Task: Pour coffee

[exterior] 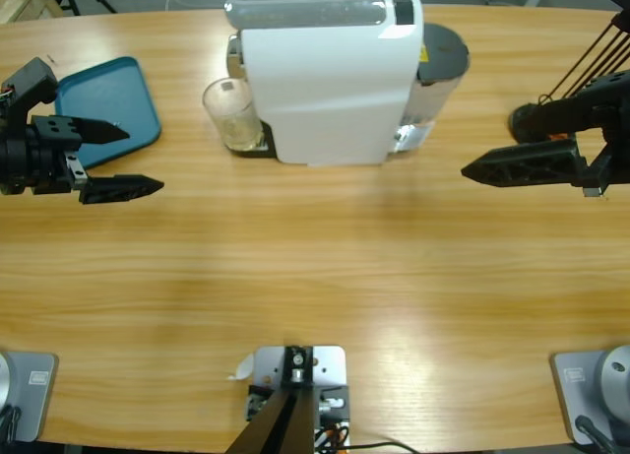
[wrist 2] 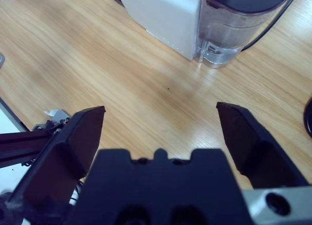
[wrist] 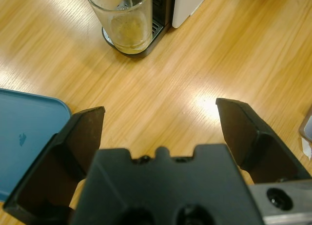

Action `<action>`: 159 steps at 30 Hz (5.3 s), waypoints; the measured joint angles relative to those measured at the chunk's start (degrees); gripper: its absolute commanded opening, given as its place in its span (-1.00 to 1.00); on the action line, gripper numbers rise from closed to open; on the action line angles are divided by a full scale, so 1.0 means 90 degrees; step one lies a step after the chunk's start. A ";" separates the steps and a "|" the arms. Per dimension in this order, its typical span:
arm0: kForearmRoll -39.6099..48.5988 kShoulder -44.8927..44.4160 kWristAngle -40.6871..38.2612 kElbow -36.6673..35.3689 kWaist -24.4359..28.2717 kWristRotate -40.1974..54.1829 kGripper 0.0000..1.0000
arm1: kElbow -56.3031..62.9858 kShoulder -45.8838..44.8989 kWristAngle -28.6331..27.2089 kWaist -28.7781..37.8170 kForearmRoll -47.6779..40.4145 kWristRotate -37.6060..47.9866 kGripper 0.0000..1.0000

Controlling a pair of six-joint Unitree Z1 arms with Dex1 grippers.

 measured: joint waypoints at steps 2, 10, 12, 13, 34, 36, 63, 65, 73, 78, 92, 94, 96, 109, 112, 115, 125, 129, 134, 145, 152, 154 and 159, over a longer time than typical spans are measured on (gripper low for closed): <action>0.0000 0.0000 0.0000 0.0000 0.0000 0.0000 1.00 | 0.0000 0.0000 0.0000 0.0000 -0.0001 0.0000 1.00; 0.0000 0.0000 0.0000 0.0001 0.0000 0.0000 1.00 | 0.0000 0.0000 0.0001 0.0000 -0.0037 0.0009 1.00; 0.0000 0.0001 0.0000 0.0001 0.0000 0.0000 1.00 | 0.0000 0.0000 0.0001 0.0000 -0.0069 0.0010 1.00; 0.0000 0.0001 0.0000 0.0001 -0.0001 0.0000 1.00 | 0.0000 0.0000 0.0001 0.0000 -0.0093 0.0010 1.00; -0.0122 0.0173 -0.0015 0.0001 -0.0003 0.0000 1.00 | 0.0000 0.0001 0.0130 0.0000 -0.0170 0.0011 1.00; -0.0122 0.0173 -0.0021 0.0001 -0.0010 0.0000 1.00 | 0.0000 0.0001 0.0131 0.0000 -0.0163 0.0011 1.00; -0.4197 0.2537 -0.0699 0.0052 -0.0020 0.0227 1.00 | 0.0000 0.0385 0.0278 -0.0204 0.0051 -0.0144 1.00; -0.4321 0.2658 -0.0714 0.0052 -0.0020 0.0267 1.00 | 0.0000 0.0445 0.0304 -0.0243 0.0009 -0.0157 1.00; -0.4813 0.3183 -0.0715 0.0052 -0.0006 0.0310 1.00 | 0.0000 0.0660 0.0395 -0.0321 -0.0008 -0.0245 1.00; -0.4943 0.3292 -0.0720 0.0052 -0.0006 0.0310 0.29 | 0.0000 0.0671 0.0395 -0.0340 -0.0008 -0.0248 1.00; -0.5064 0.3351 -0.1046 0.0187 0.0031 0.0629 -1.00 | 0.0000 0.0722 0.0395 -0.0346 -0.0009 -0.0248 1.00; -0.5134 0.3294 -0.1046 0.0302 0.0077 0.0687 -1.00 | 0.0000 0.0722 0.0395 -0.0346 -0.0009 -0.0248 1.00; -0.5207 0.3197 -0.1046 0.0443 0.0203 0.0708 -1.00 | 0.0000 0.0722 0.0395 -0.0346 -0.0009 -0.0248 1.00; -0.5039 0.1246 0.1724 0.0889 0.1300 -0.0699 -1.00 | -0.0257 0.0513 0.0395 -0.0347 0.0210 -0.0248 1.00; -0.5002 0.1254 0.2335 0.1082 0.1680 -0.1255 -1.00 | -0.0326 0.0451 0.0395 -0.0347 0.0410 -0.0247 1.00; -0.5000 0.1394 0.2637 0.1153 0.1991 -0.1639 -1.00 | -0.0411 0.0436 0.0395 -0.0347 0.0645 -0.0262 1.00; -0.5010 0.2566 0.2702 0.1083 0.2316 -0.1734 -1.00 | -0.0392 0.0092 0.0395 -0.0347 0.0870 -0.0291 1.00; -0.5028 0.2754 0.2702 0.1008 0.2276 -0.1733 -1.00 | -0.0299 0.0092 0.0395 -0.0347 0.0798 -0.0291 1.00; -0.5098 0.2865 0.2702 0.0989 0.2200 -0.1733 -1.00 | -0.0233 0.0092 0.0395 -0.0347 0.0722 -0.0291 1.00; -0.5444 0.2954 0.2702 0.1113 0.2159 -0.1804 1.00 | -0.0213 0.0007 0.0395 -0.0347 0.0724 -0.0291 1.00; -0.5962 0.2436 0.2701 0.1665 0.2138 -0.1927 1.00 | -0.0213 -0.0106 0.0395 -0.0347 0.0738 -0.0252 1.00; -0.5970 0.1962 0.2701 0.1792 0.2138 -0.1931 0.99 | -0.0213 -0.0173 0.0395 -0.0346 0.0751 -0.0214 1.00; -0.4712 0.0238 0.2308 0.1728 0.2138 -0.1931 1.00 | -0.0192 -0.0363 0.0395 -0.0280 0.0791 -0.0170 1.00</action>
